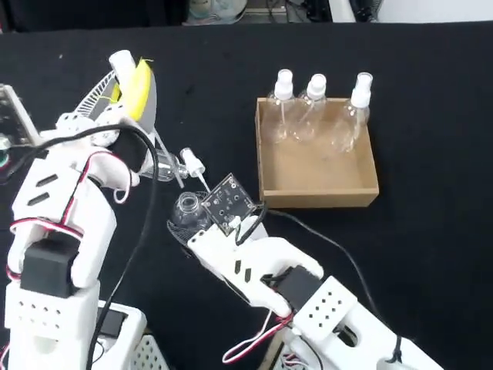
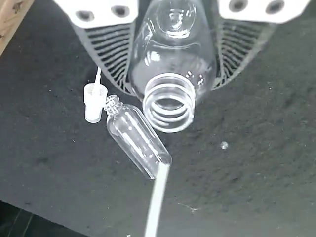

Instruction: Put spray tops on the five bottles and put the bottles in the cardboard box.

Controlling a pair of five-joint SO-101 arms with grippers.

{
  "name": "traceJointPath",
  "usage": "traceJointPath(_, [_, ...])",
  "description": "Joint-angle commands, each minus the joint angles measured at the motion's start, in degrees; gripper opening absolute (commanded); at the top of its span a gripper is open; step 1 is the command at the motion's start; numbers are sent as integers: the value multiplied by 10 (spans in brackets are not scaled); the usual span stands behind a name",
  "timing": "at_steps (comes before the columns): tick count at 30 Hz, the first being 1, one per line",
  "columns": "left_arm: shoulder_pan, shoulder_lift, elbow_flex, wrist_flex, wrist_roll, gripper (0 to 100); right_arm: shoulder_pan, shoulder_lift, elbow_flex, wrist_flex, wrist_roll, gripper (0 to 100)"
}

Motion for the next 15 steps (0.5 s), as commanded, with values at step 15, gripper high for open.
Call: traceJointPath(15, [41, -14, 19, 31, -62, 29, -9, -12, -3, -15, -4, 11])
